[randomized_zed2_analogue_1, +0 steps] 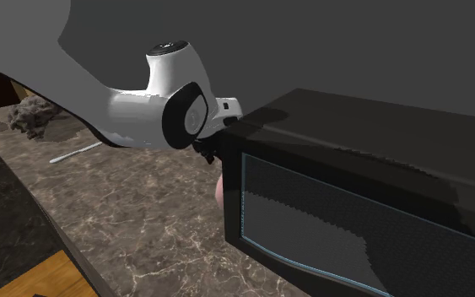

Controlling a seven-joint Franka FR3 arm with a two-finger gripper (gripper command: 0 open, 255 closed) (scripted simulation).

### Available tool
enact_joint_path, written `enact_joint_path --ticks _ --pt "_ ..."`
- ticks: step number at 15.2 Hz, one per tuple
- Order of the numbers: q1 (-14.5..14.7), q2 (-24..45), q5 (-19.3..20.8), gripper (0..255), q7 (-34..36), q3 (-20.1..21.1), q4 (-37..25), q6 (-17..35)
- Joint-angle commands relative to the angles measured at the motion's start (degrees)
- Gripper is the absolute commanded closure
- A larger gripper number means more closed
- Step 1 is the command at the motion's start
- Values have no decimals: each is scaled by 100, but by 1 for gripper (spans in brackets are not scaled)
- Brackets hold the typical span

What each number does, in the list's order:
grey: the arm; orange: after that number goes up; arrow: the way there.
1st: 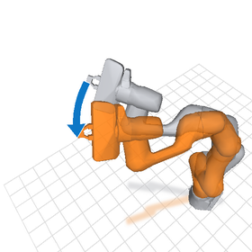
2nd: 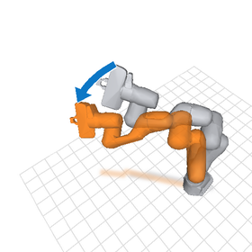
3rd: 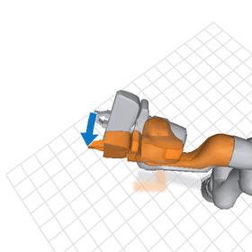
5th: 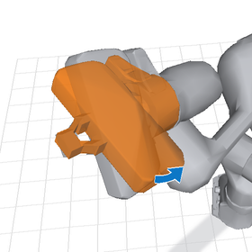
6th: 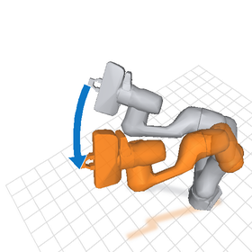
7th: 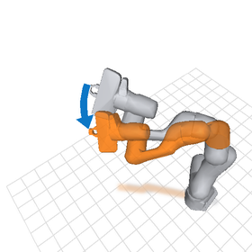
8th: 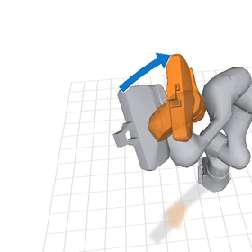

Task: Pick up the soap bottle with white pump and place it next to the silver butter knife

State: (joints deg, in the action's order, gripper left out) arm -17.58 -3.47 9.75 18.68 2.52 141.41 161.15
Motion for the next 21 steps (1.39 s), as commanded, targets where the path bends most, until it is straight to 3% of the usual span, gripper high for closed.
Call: enact_joint_path --ticks 1,7,8,17,21 --pt "-28 74 1 0 4 -27 12 22" --pt "-35 74 0 0 4 -19 12 22" --pt "-36 79 -8 255 -9 -22 -3 12" --pt "-37 74 0 255 3 -17 12 22" --pt "-13 -161 -139 255 -119 -16 -82 -304"
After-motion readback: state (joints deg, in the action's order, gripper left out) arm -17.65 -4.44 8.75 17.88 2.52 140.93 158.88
